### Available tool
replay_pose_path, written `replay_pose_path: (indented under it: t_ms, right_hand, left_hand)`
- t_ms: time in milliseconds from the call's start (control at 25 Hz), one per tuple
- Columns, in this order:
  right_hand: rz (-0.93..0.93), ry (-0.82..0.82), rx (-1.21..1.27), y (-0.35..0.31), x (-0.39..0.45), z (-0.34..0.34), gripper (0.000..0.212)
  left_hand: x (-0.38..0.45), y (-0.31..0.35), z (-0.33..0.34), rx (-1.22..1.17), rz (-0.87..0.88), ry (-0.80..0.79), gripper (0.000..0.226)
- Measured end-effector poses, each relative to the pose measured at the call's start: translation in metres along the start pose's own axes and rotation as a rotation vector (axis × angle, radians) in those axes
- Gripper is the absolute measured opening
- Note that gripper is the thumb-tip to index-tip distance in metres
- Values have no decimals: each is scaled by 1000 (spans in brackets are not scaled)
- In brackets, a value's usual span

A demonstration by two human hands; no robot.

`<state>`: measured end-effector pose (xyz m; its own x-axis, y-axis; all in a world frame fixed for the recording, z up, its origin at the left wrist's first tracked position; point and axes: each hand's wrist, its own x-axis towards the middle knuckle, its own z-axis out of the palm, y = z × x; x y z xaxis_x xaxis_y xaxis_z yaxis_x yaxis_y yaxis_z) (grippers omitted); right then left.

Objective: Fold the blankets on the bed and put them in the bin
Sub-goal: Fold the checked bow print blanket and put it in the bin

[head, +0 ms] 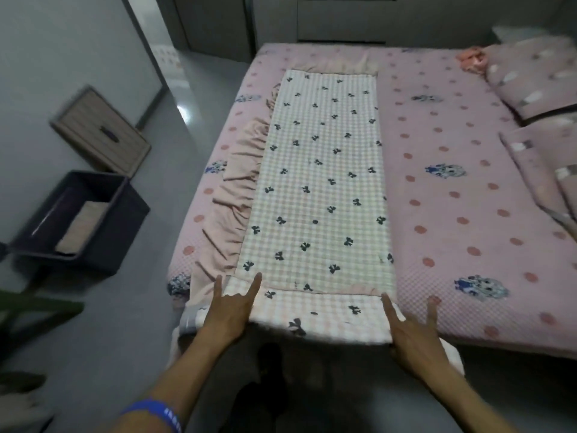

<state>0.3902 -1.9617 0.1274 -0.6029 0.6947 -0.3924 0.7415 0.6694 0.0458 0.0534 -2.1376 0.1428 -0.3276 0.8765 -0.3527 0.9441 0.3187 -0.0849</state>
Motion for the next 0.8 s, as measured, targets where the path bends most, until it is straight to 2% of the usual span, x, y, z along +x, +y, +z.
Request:
replay_pose_path:
  t_ms: [80,200,280,400,640,800]
  right_hand:
    - [5,39,-44,5,31,-30,125]
    - [83,-10,-64,13,107,-78,121]
    - [136,18,-29,17,162,-96,111]
    - [201,52,2,28,238,-112,97]
    - [253,12,55,63,401,-50,85]
    - [258,-14,117,82,472,8,75]
  left_hand:
    - [25,-9,-20,-56,-52,-12,104]
    - [85,-28,-51,-54,-68,-13,104]
    - [143,-45,-62,-47,-54,33,103]
    - [234,-64,-64,-65,-43,-26,106]
    - [413,-66,-21,5,22,-135,91]
    - [484,-74,27,10,7,-204,77]
